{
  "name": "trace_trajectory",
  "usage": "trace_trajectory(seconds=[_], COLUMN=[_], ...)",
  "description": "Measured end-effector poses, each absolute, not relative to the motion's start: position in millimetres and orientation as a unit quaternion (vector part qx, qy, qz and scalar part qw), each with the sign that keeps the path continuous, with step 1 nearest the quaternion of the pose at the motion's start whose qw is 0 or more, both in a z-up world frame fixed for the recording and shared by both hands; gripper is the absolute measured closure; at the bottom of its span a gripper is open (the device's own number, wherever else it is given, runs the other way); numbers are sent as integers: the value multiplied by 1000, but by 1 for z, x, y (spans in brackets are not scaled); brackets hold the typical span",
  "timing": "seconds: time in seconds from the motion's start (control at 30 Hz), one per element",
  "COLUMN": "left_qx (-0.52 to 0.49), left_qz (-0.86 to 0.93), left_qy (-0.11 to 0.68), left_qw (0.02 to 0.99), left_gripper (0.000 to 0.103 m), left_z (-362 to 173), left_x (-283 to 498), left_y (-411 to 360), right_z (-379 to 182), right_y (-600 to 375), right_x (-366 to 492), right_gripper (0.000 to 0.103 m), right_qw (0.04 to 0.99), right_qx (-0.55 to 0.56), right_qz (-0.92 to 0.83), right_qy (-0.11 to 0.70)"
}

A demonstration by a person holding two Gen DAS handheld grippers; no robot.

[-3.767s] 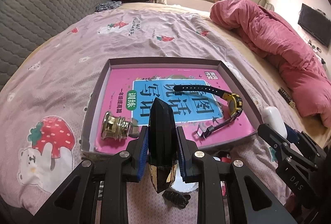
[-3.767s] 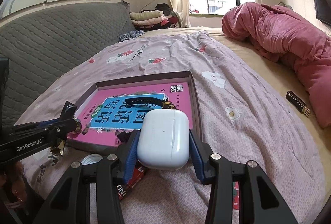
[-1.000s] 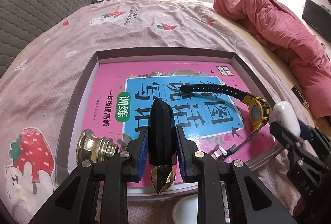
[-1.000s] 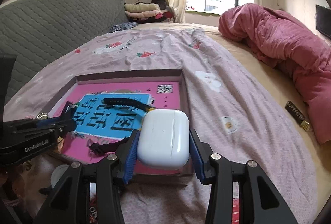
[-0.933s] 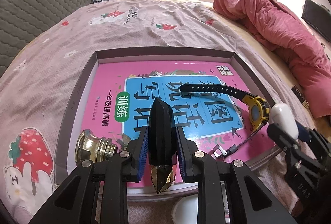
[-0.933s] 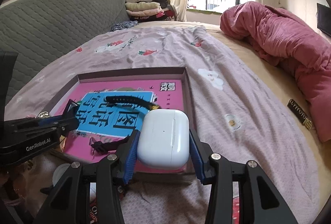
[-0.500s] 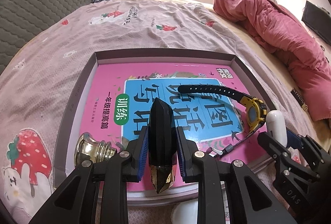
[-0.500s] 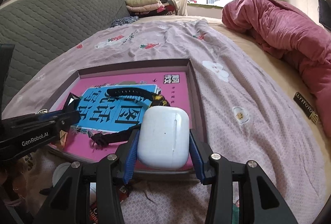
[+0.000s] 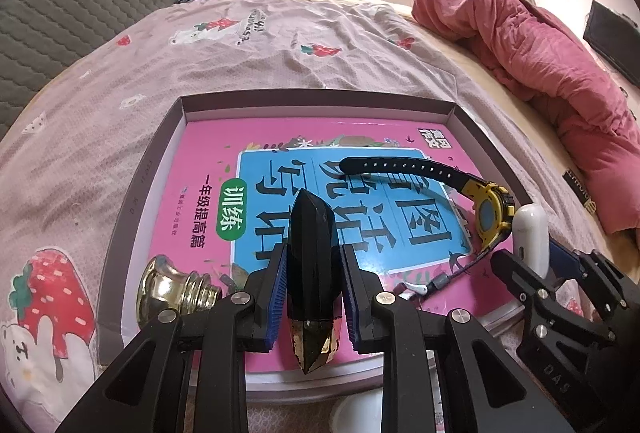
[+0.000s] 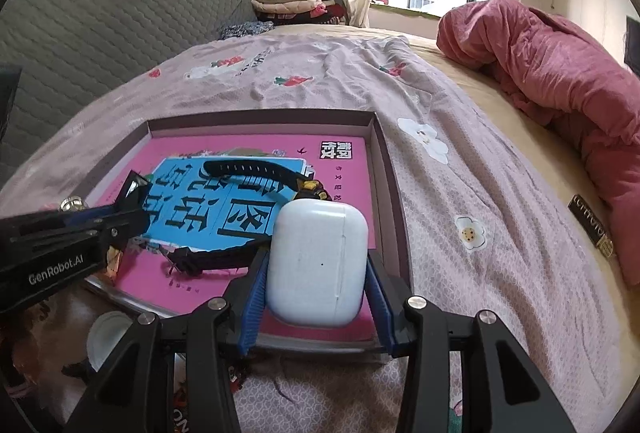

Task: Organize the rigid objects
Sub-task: 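Lower the earbud case onto the book and open the right tool while the left tool holds the pen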

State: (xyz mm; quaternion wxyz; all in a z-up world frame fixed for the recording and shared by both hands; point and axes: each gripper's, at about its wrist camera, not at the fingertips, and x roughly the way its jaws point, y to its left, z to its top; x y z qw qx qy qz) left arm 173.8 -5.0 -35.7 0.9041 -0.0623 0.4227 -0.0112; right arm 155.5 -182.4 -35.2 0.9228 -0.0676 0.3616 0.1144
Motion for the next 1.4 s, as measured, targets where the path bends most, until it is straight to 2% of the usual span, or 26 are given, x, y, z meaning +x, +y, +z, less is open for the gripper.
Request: trace_trajectory(seconds=[0.33, 1.4], left_qx=[-56, -61], left_qz=[-26, -12], left_qy=[421, 437], left_qw=[905, 897], left_gripper=[78, 78], left_z=[-33, -37], left_x=[176, 174], left_y=[-16, -8], right_z=[-35, -36], right_y=[-177, -189], right_x=[152, 152], right_gripper=[57, 57], right_qw=[920, 917], right_qx=[-94, -71], right_qz=[112, 137], right_qy=[365, 367])
